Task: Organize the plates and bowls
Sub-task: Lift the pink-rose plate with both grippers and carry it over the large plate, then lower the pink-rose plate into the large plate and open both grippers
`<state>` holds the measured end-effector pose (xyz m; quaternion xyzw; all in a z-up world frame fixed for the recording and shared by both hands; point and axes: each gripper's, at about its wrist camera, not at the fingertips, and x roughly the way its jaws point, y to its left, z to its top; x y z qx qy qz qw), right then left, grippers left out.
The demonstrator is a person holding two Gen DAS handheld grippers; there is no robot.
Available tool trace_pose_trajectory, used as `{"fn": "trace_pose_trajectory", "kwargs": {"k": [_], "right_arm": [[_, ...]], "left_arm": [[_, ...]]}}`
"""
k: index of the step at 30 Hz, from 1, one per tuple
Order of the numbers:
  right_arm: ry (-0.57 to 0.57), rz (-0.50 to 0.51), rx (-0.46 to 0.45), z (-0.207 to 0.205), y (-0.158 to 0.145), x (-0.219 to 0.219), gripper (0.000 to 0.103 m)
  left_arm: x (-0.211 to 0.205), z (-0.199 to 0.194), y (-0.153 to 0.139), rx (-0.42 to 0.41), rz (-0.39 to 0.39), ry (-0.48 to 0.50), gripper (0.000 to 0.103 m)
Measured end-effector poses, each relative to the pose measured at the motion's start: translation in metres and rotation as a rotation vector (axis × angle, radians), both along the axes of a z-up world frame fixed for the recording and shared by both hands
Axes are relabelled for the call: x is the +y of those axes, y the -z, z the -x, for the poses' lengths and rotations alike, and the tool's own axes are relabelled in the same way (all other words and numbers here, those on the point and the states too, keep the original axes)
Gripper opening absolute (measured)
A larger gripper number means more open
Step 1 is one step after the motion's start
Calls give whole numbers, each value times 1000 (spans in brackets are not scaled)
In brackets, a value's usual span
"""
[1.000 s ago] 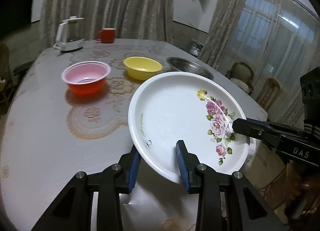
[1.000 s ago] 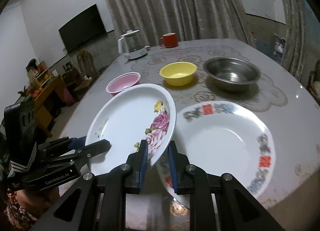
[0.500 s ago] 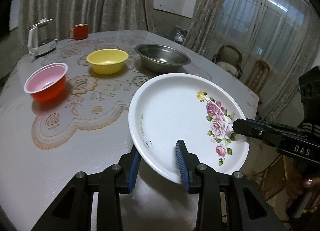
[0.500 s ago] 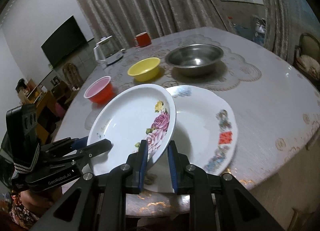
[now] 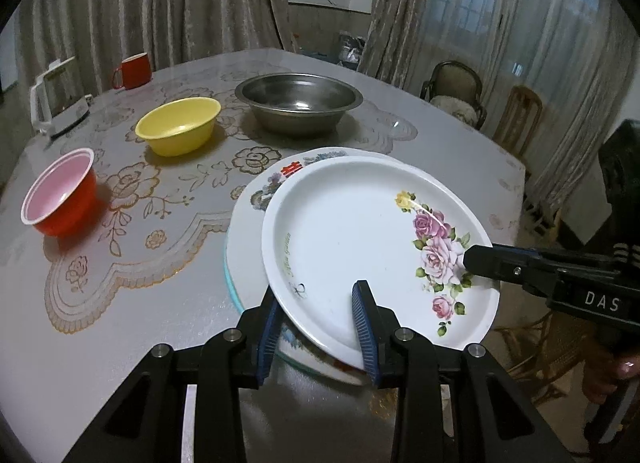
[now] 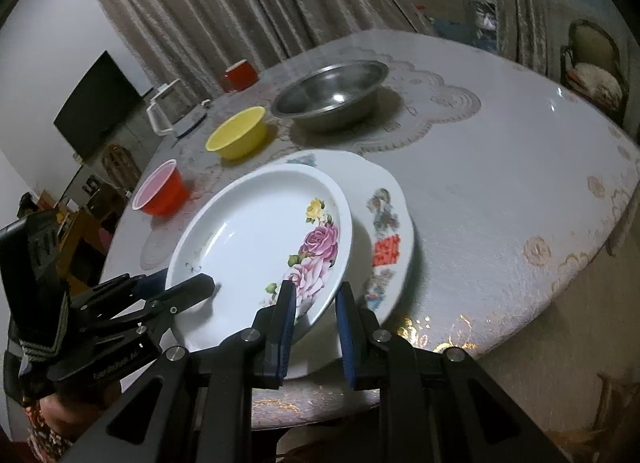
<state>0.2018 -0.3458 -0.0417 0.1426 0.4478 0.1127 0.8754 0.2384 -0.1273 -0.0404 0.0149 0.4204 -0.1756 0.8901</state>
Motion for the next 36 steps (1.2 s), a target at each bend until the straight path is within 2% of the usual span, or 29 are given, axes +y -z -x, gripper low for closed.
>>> {"fn": "trace_pose_trajectory", "kwargs": {"k": [8, 14, 18, 36], "right_arm": [[16, 7, 28, -6, 6, 1, 21], [20, 29, 44, -12, 4, 2, 23], [29, 44, 53, -16, 3, 1, 23], [39, 25, 87, -23, 4, -4, 25]], "left_arm": [[-6, -8, 1, 4, -50, 3, 35], [-8, -18, 2, 68, -31, 25, 41], [-12, -24, 1, 102, -51, 42, 43], [-5, -34, -2, 223, 24, 51, 45]]}}
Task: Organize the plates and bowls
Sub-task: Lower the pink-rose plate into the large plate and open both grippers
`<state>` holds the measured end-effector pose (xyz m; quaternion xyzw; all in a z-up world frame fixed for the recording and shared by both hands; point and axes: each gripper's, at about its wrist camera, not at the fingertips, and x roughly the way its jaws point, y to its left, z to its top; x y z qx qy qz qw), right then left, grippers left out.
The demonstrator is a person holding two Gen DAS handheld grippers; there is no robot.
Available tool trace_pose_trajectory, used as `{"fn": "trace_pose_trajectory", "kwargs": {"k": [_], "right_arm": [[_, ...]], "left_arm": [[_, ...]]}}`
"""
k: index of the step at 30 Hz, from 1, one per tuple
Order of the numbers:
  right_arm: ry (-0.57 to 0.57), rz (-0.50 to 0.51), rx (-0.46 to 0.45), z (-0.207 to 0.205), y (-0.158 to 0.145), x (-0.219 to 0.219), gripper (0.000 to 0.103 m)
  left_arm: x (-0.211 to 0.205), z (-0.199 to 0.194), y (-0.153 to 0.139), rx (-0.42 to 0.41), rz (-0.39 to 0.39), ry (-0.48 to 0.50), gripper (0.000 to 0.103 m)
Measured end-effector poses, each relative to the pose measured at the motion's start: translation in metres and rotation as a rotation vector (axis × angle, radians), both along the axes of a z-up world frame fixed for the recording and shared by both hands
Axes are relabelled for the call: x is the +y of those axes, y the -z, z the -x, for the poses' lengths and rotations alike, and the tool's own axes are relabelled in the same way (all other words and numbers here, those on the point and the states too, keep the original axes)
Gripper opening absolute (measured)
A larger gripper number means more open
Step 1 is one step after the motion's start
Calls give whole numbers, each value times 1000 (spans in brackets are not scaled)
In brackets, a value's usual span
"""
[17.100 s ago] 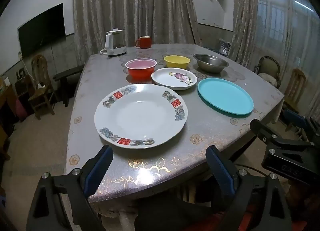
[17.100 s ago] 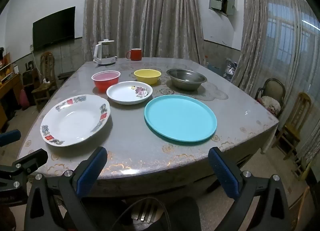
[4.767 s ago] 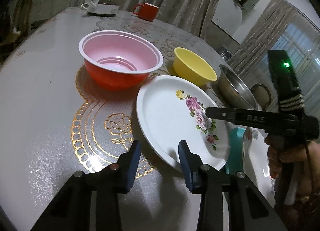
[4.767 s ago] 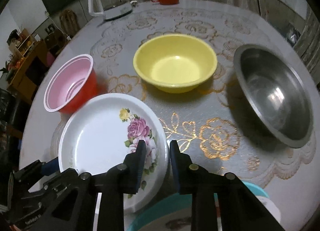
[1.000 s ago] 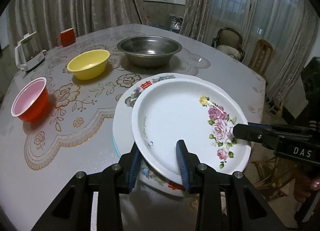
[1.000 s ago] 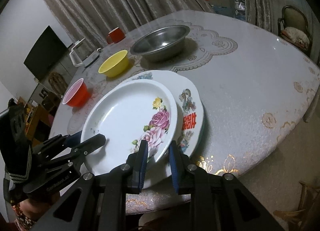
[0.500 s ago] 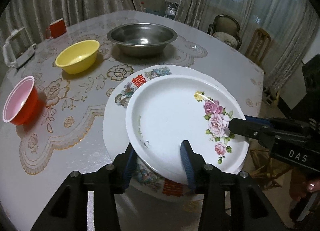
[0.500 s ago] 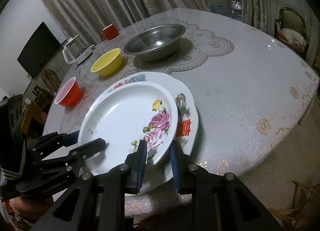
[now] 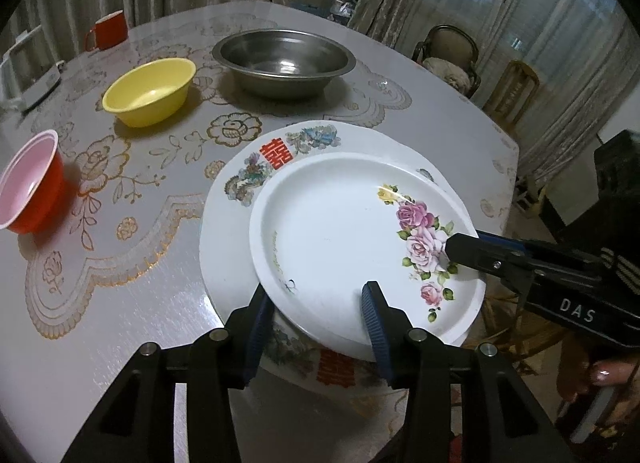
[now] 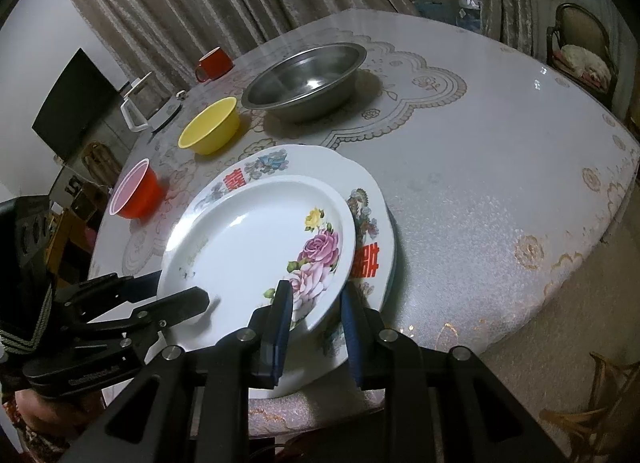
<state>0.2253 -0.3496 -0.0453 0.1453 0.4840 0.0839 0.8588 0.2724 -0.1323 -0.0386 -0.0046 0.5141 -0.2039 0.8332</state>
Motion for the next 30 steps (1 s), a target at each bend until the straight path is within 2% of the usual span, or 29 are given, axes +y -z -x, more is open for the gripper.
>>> {"fn": "trace_pose_trajectory", "kwargs": {"k": [9, 19, 25, 30], "right_arm": [[8, 9, 0, -5, 3, 3, 25], [-6, 95, -4, -11, 4, 16, 27], [-5, 90, 6, -7, 1, 14, 29], [10, 101, 0, -3, -2, 11, 29]], "left_arm": [[0, 2, -2, -13, -12, -18, 46], [0, 4, -3, -49, -41, -25, 45], [-2, 2, -1, -67, -55, -22, 45], [-7, 0, 3, -92, -94, -1, 40]]}}
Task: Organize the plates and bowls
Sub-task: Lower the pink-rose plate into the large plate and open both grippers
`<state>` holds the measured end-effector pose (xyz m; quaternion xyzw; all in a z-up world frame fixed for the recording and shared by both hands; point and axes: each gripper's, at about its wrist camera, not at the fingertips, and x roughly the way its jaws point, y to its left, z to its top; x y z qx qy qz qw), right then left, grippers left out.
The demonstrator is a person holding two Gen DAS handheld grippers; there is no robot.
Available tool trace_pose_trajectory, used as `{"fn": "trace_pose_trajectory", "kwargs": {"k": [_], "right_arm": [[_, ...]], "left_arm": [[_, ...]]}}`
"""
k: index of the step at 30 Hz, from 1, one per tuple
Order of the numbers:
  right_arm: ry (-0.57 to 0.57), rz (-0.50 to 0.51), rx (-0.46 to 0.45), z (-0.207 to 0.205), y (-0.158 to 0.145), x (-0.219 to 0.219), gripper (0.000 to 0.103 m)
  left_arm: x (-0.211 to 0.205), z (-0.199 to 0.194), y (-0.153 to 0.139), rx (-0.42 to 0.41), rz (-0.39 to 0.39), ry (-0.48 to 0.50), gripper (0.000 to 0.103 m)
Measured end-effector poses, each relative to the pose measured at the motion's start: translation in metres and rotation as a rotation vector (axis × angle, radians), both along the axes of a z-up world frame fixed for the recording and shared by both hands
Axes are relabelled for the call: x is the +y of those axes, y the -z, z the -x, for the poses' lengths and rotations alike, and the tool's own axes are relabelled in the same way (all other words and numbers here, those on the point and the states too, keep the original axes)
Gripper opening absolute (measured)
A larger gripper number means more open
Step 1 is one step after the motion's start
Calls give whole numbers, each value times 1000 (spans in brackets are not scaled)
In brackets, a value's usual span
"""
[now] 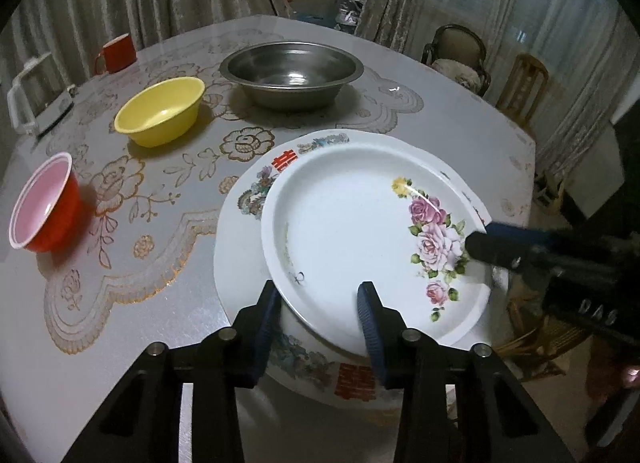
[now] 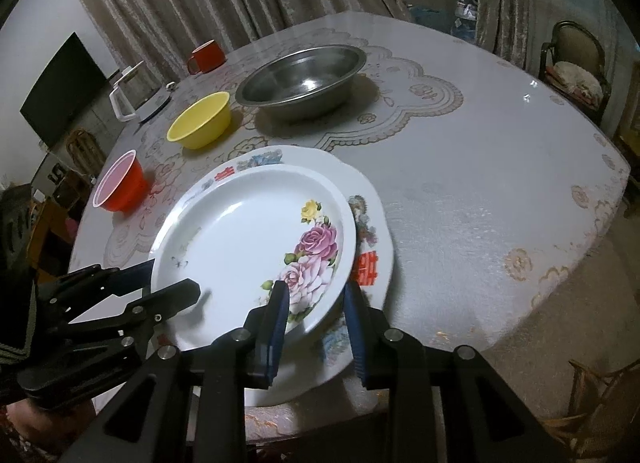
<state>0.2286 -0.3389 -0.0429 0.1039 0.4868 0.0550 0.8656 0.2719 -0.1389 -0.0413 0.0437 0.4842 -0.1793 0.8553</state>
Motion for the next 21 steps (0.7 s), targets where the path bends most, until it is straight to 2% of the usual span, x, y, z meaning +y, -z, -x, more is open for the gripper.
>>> {"fn": "trace_pose_trajectory", "kwargs": {"k": [3, 8, 15, 18, 21], "right_arm": [[5, 11, -27, 0, -5, -4, 29], [-8, 16, -13, -4, 0, -3, 29], [-30, 40, -33, -4, 3, 5, 31], [-29, 51, -33, -5, 2, 5, 30], [-33, 48, -32, -4, 2, 5, 30]], "left_arm": [[2, -1, 0, 4, 6, -4, 40], [2, 0, -2, 1, -20, -3, 36], [13, 4, -11, -5, -17, -14, 36], [8, 4, -11, -7, -23, 10, 29], [-1, 3, -8, -18, -30, 22, 28]]}}
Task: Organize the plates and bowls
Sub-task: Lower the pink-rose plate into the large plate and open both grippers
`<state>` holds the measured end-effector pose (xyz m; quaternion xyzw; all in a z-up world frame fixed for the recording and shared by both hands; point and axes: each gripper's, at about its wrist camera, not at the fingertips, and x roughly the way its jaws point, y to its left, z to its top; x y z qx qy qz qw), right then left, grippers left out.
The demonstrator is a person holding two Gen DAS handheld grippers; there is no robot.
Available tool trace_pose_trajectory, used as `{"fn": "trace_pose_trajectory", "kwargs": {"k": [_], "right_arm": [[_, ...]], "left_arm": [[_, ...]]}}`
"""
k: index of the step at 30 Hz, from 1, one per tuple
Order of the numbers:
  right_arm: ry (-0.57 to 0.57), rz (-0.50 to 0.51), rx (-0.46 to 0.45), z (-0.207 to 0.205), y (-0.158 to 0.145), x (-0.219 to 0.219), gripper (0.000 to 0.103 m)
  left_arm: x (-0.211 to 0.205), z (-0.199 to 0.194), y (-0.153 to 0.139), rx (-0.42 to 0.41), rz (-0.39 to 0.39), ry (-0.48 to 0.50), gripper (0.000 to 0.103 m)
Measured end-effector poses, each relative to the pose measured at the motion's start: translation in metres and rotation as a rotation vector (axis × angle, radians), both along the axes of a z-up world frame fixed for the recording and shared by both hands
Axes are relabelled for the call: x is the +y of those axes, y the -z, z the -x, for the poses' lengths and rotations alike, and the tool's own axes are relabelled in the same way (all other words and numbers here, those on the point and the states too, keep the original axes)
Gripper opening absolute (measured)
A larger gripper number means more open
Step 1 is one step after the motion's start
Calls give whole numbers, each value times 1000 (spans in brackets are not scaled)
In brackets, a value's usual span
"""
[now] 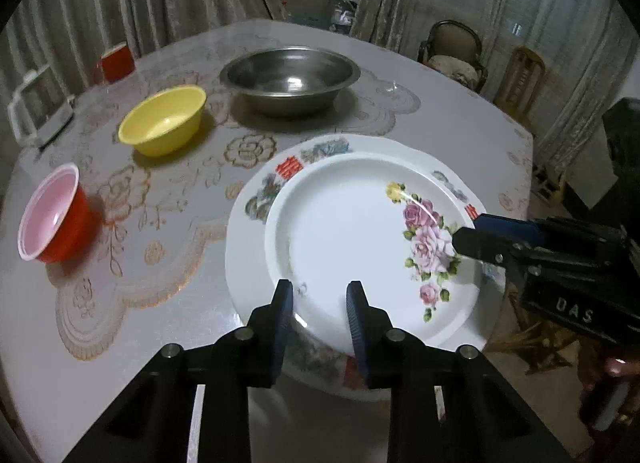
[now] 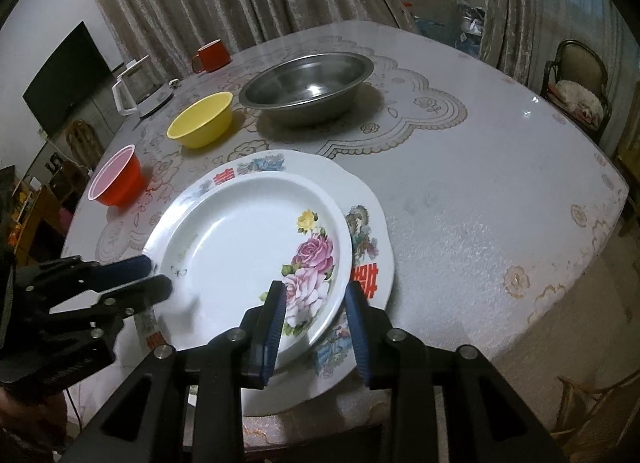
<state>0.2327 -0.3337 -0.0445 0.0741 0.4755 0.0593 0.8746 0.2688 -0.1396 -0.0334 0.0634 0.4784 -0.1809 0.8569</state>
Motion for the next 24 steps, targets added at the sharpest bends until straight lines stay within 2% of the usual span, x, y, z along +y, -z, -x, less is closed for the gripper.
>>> {"fn": "trace_pose_trajectory", "kwargs": {"k": [2, 5, 10, 13, 15, 17, 20, 24], "right_arm": [[2, -4, 1, 2, 0, -1, 30], [0, -14, 2, 3, 0, -2, 30], [0, -30, -3, 9, -1, -3, 30], [4, -37, -3, 10, 0, -3, 30], [7, -36, -3, 10, 0, -1, 30], [9, -27, -7, 12, -1, 1, 31], [18, -43, -14, 14, -2, 1, 32], [15, -36, -34, 16, -7, 3, 32]], "left_arm": [[-7, -3, 1, 4, 6, 19, 28], [-14, -5, 13, 59, 33, 36, 27], [-24, 8, 13, 46, 39, 48, 31], [-23, 16, 8, 17, 29, 41, 46], [-22, 19, 2, -8, 33, 34, 64], [-18, 21, -4, -31, 43, 23, 75], [-16, 24, -10, -59, 27, 12, 78], [-7, 23, -14, -63, 55, -14, 84]]}}
